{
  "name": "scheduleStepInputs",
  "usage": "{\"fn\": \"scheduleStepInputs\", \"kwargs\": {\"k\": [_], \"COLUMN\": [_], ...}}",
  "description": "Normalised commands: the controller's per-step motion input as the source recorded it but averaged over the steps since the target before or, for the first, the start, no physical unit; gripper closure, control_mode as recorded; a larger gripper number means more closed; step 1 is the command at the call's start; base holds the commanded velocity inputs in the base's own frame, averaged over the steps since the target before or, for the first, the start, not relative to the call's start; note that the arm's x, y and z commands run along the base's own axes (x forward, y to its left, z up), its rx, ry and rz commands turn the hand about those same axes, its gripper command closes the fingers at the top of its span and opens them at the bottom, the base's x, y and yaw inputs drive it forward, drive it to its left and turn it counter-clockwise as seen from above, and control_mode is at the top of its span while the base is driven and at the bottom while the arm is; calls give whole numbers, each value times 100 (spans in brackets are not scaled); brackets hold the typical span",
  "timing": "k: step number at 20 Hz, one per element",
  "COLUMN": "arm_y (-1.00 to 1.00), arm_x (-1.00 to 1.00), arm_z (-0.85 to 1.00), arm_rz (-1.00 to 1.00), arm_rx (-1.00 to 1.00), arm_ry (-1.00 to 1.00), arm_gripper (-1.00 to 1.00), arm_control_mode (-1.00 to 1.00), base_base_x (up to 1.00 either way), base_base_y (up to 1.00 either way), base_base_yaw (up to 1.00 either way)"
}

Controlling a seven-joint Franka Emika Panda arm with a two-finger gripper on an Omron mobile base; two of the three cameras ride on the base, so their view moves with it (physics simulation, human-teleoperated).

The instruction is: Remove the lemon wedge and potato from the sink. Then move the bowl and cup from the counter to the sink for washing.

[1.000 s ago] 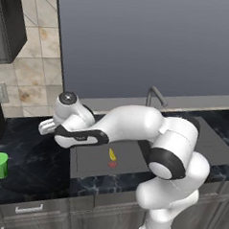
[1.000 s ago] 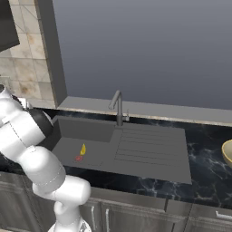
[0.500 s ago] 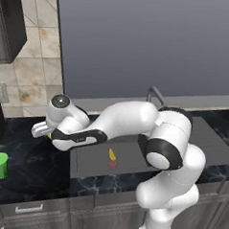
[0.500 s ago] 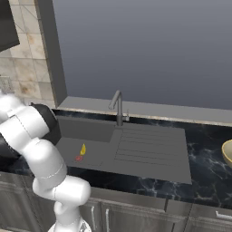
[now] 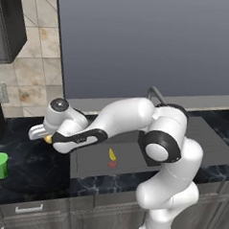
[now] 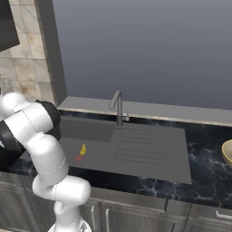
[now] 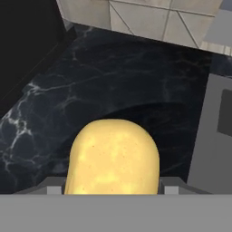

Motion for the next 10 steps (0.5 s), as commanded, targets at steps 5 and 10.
{"fn": "scheduleStepInputs", "kwargs": {"k": [5, 10], "arm_y": [3, 4], "arm_x": [0, 0], "arm_z": [-11, -12], "arm_rz": [0, 0], "arm_rx": [0, 0], "arm_ry": [2, 6], "arm_gripper": [100, 100], "arm_control_mode": [-100, -100], "base_base_x": [0, 0], "base_base_y": [0, 0], "base_base_yaw": [0, 0]}}
